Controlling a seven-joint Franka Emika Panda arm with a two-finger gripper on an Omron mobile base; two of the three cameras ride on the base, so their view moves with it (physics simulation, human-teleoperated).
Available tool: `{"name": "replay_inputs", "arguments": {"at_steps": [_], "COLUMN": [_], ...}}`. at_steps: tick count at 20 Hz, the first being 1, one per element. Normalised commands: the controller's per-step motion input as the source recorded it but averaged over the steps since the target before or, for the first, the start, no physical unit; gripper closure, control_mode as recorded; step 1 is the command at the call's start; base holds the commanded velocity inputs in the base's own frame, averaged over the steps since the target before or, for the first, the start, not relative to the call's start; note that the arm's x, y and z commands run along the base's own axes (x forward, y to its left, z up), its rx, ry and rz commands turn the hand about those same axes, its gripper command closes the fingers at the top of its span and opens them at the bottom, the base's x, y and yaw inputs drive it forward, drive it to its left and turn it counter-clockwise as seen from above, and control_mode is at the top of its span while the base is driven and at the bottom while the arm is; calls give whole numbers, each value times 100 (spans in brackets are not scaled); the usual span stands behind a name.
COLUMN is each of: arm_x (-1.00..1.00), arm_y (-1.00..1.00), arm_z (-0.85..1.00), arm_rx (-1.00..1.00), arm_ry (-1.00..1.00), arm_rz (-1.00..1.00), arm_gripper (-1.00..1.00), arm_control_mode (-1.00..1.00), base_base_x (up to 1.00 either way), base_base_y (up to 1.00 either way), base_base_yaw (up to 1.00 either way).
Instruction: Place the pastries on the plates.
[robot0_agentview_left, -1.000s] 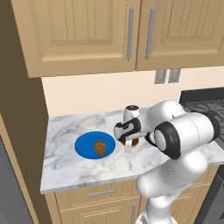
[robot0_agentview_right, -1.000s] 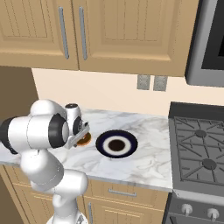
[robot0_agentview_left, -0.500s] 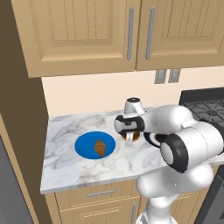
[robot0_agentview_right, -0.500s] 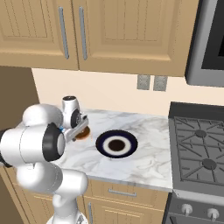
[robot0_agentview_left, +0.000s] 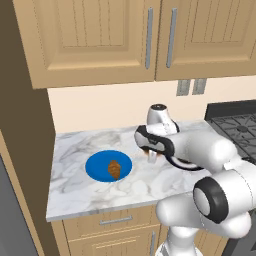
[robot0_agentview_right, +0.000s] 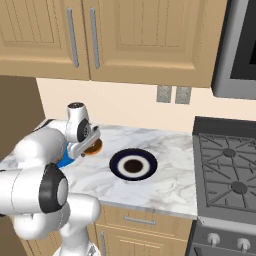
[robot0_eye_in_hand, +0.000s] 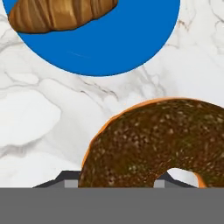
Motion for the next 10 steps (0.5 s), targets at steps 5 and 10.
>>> {"name": "replay_inputs", "arguments": {"at_steps": [5, 10], "arm_x": [-28, -9], "arm_y": [-47, -51], "arm_z": [19, 19], "arm_rx": [0, 0], "arm_ry": [-4, 0], "arm_rz": [0, 0], "arm_gripper": [100, 100], "arm_control_mode": [-100, -100], "base_base_x": [0, 0], "base_base_y": [0, 0], "base_base_yaw": [0, 0]}}
